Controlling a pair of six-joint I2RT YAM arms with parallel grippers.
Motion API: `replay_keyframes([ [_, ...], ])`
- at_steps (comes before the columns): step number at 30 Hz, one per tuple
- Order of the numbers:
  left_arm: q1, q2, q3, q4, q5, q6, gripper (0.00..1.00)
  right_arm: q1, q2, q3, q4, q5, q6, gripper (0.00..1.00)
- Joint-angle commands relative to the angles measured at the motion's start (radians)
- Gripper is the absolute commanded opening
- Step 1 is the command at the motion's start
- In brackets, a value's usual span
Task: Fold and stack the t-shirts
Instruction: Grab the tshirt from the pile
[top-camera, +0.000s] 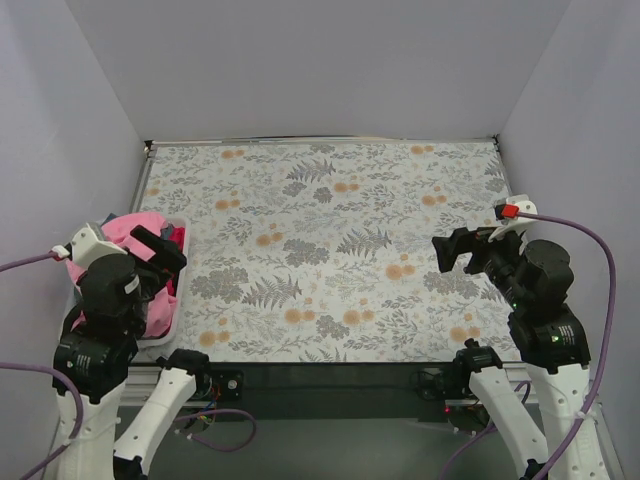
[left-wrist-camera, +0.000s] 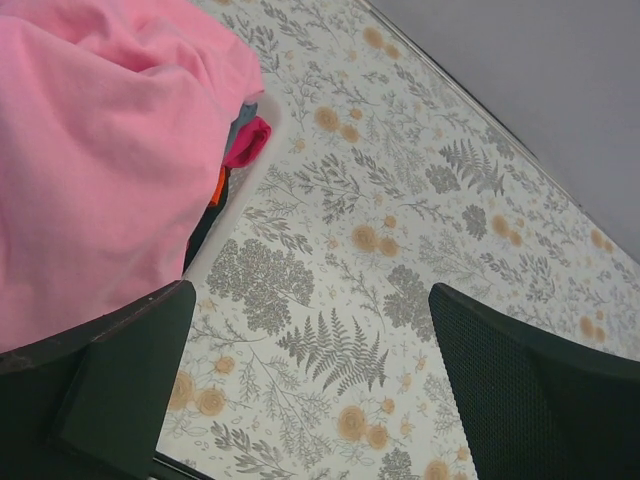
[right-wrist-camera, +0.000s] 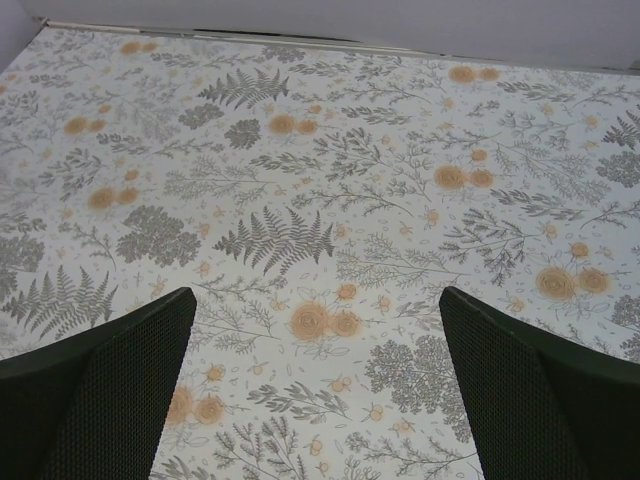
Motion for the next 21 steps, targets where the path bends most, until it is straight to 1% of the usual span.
replay_keyframes([
  [1,0.007,0.095,-0.002,-0.007,0.0,-0.006,0.98,0.009,0.013,0.009,0.041,-0.034,0.043,0.98],
  [4,0.007,0.162,0.009,0.013,-0.008,-0.006,0.98,0.009,0.042,-0.017,0.059,-0.064,0.069,0.98],
  [7,0.007,0.261,0.027,0.032,-0.07,-0.014,0.98,0.009,0.097,-0.039,0.076,-0.148,0.081,0.99],
  [8,0.007,0.284,0.036,0.029,-0.128,-0.023,0.98,0.009,0.111,-0.039,0.081,-0.167,0.081,0.98],
  [9,0.007,0.338,0.047,0.021,-0.161,-0.028,0.98,0.012,0.123,-0.041,0.084,-0.185,0.081,0.98],
  [11,0.007,0.386,0.077,0.015,-0.224,-0.043,0.98,0.026,0.145,-0.044,0.099,-0.222,0.081,0.98],
  [12,0.009,0.425,0.09,0.021,-0.271,-0.038,0.98,0.032,0.145,-0.047,0.104,-0.225,0.084,0.98],
  [13,0.01,0.451,0.102,0.024,-0.29,-0.031,0.98,0.039,0.143,-0.059,0.115,-0.227,0.089,0.98],
  [14,0.016,0.476,0.143,0.021,-0.307,-0.028,0.98,0.05,0.139,-0.065,0.121,-0.228,0.095,0.98],
  [15,0.03,0.523,0.159,0.012,-0.358,-0.022,0.98,0.056,0.137,-0.073,0.127,-0.233,0.103,0.98],
  [18,0.061,0.577,0.173,0.033,-0.455,-0.003,0.98,0.076,0.111,-0.099,0.139,-0.241,0.118,0.98],
  [21,0.125,0.605,0.157,0.068,-0.451,0.005,0.98,0.093,0.091,-0.114,0.145,-0.239,0.12,0.98],
])
